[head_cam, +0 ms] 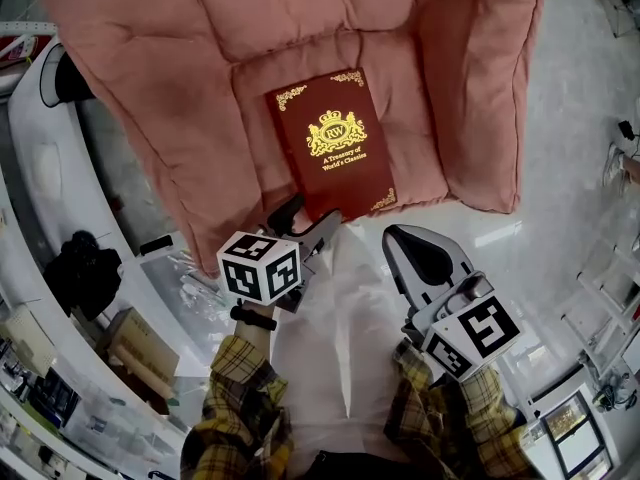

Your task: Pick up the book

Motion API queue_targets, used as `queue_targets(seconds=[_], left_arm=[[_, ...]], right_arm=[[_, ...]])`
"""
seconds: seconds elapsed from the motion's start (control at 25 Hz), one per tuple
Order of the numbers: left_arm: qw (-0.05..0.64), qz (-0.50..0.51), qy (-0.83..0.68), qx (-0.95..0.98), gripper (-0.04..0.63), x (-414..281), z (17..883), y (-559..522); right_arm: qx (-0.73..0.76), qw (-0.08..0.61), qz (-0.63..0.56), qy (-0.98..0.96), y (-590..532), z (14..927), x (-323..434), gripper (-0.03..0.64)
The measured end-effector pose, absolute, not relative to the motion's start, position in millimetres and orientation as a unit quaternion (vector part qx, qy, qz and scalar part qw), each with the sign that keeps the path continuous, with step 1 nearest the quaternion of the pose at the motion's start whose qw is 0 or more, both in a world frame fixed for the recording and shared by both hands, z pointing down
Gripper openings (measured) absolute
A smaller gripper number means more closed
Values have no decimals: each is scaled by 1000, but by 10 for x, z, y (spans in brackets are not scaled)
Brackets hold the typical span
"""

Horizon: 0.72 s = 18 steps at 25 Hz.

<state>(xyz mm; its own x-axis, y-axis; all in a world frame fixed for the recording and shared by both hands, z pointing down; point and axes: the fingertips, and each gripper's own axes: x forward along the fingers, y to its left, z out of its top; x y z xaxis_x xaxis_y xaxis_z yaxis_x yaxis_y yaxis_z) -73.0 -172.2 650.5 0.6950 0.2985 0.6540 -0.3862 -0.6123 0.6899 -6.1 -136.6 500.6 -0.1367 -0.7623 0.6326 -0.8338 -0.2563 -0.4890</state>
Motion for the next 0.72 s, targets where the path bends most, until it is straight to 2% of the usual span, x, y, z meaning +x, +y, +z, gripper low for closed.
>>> queue_targets(seconds=[0.24, 0.72], left_arm=[[440, 419, -47, 793, 334, -842, 6754, -1661], [481, 438, -27, 759, 336, -922, 7058, -1463]], right_arm=[[656, 32, 453, -603, -1297, 5000, -24, 17], [656, 7, 461, -598, -1252, 5014, 21, 17]])
